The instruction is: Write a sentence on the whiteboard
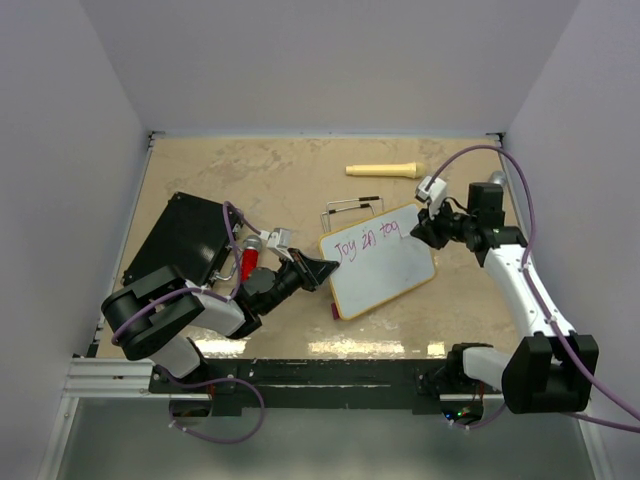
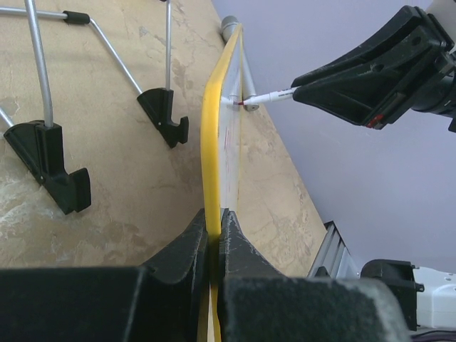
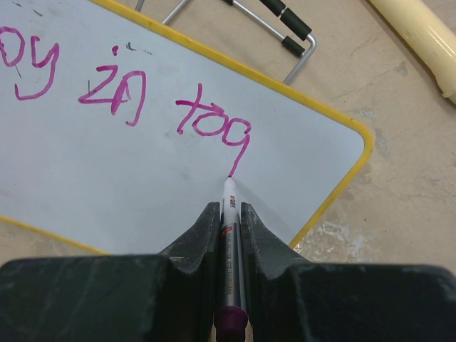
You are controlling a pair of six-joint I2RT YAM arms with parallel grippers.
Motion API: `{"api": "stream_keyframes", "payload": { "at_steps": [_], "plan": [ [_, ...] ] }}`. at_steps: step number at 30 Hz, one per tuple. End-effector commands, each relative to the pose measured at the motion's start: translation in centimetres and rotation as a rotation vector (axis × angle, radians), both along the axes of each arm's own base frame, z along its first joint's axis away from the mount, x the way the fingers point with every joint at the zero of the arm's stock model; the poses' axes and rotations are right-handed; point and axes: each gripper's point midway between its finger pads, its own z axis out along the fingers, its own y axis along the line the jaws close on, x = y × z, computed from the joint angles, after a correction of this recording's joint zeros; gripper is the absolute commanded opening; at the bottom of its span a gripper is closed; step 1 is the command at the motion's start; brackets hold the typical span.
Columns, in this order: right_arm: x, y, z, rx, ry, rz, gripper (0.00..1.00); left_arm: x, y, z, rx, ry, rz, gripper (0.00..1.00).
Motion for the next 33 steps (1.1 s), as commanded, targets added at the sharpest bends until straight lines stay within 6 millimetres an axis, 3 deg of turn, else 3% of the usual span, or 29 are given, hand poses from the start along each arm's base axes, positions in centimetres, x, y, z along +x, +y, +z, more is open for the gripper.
{"api": "stream_keyframes", "payload": {
  "at_steps": [1, 10, 18, 25, 33],
  "plan": [
    [-0.9, 0.7, -0.7, -0.015, 0.047, 0.054, 0.0, -0.7, -0.3, -0.4, 0.061, -0.069, -0.053, 0.0],
    [-1.1, 2.8, 0.4, 0.027, 0.036, 0.119, 0.0, -0.7, -0.4, -0.5, 0.065, -0.067, -0.055, 0.0],
    [0.1, 3.4, 5.9, 0.087, -0.099, 0.115, 0.0, -0.6, -0.3, -0.5, 0.077, -0.068, -0.049, 0.0],
    [-0.8, 2.7, 6.3, 0.124, -0.125, 0.09, 0.0, -0.6, -0.1, -0.6, 0.079, -0.066, -0.048, 0.0],
    [-0.2, 1.8, 6.4, 0.136, -0.148, 0.05, 0.0, -0.7, 0.0, -0.7, 0.077, -0.066, -0.049, 0.0]
  ]
}}
